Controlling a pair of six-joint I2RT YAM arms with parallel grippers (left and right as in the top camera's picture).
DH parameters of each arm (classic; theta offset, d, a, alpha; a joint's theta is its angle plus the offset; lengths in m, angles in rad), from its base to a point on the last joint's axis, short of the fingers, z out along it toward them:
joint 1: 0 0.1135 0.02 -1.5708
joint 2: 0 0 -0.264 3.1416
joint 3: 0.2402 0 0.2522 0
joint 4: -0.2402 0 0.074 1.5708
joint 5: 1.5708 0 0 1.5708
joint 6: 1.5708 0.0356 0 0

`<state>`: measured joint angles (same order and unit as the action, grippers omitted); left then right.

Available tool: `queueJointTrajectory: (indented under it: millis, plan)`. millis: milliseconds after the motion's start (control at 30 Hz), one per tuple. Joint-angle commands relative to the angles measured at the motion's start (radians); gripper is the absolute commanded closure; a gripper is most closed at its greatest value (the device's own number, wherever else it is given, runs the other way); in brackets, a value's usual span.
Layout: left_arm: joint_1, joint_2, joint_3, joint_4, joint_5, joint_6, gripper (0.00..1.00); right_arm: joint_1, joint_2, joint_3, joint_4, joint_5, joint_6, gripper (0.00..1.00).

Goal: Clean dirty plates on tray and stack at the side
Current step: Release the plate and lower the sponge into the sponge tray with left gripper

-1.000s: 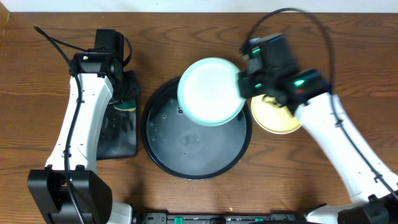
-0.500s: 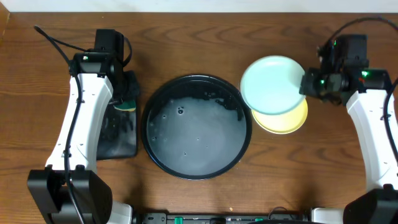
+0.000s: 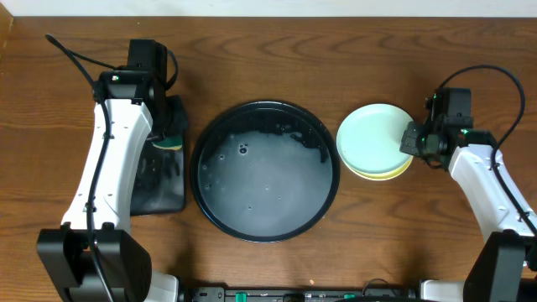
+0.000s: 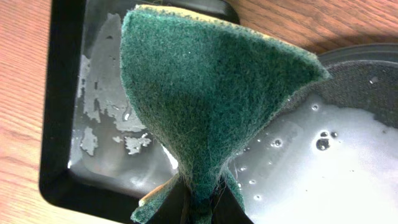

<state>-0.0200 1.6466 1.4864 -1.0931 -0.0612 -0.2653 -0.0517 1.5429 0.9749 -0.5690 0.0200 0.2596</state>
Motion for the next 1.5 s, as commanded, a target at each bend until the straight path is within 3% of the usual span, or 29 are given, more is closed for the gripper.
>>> queueJointTrajectory:
  millis: [0, 100, 200, 300, 467, 700, 767, 1000, 1067, 1133, 1167, 1200, 1467]
  plan:
    - [0.004, -0.001, 0.015, -0.002, -0.079, 0.003, 0.93, -0.009, 0.008, -0.018, 0.018, 0.02, 0.017, 0.99]
    - [0.006, -0.001, 0.015, -0.002, -0.113, 0.029, 0.93, -0.009, 0.008, -0.016, 0.027, 0.029, 0.017, 0.9]
    - [0.02, -0.001, 0.015, -0.005, -0.112, 0.055, 0.93, -0.009, 0.008, -0.006, 0.027, 0.029, 0.017, 0.74]
    - [0.042, -0.001, 0.015, -0.016, -0.112, 0.055, 0.93, -0.009, 0.008, 0.021, -0.001, 0.027, 0.016, 0.44]
    - [0.094, 0.0, -0.006, -0.014, -0.107, 0.116, 0.93, 0.0, 0.008, 0.188, -0.171, -0.055, -0.056, 0.18]
    - [0.132, 0.0, -0.119, 0.102, -0.032, 0.212, 0.93, 0.04, 0.008, 0.394, -0.326, -0.055, -0.059, 0.11]
    - [0.14, 0.0, -0.171, 0.144, -0.032, 0.212, 0.93, 0.055, 0.008, 0.42, -0.341, -0.055, -0.059, 0.02]
    - [0.156, 0.003, -0.341, 0.289, -0.032, 0.199, 0.92, 0.08, 0.008, 0.423, -0.353, -0.055, -0.059, 0.01]
    - [0.155, 0.003, -0.375, 0.307, -0.031, 0.173, 0.83, 0.08, 0.008, 0.423, -0.359, -0.055, -0.059, 0.01]
    - [0.155, 0.003, -0.392, 0.306, -0.028, 0.15, 0.6, 0.08, 0.008, 0.423, -0.363, -0.055, -0.059, 0.01]
    - [0.155, 0.003, -0.396, 0.304, -0.028, 0.137, 0.41, 0.08, 0.008, 0.423, -0.364, -0.055, -0.059, 0.01]
    - [0.155, 0.003, -0.396, 0.303, -0.027, 0.129, 0.31, 0.08, 0.007, 0.423, -0.365, -0.055, -0.059, 0.01]
    - [0.155, -0.051, -0.224, 0.18, 0.063, 0.129, 0.28, 0.08, 0.002, 0.473, -0.391, -0.055, -0.058, 0.01]
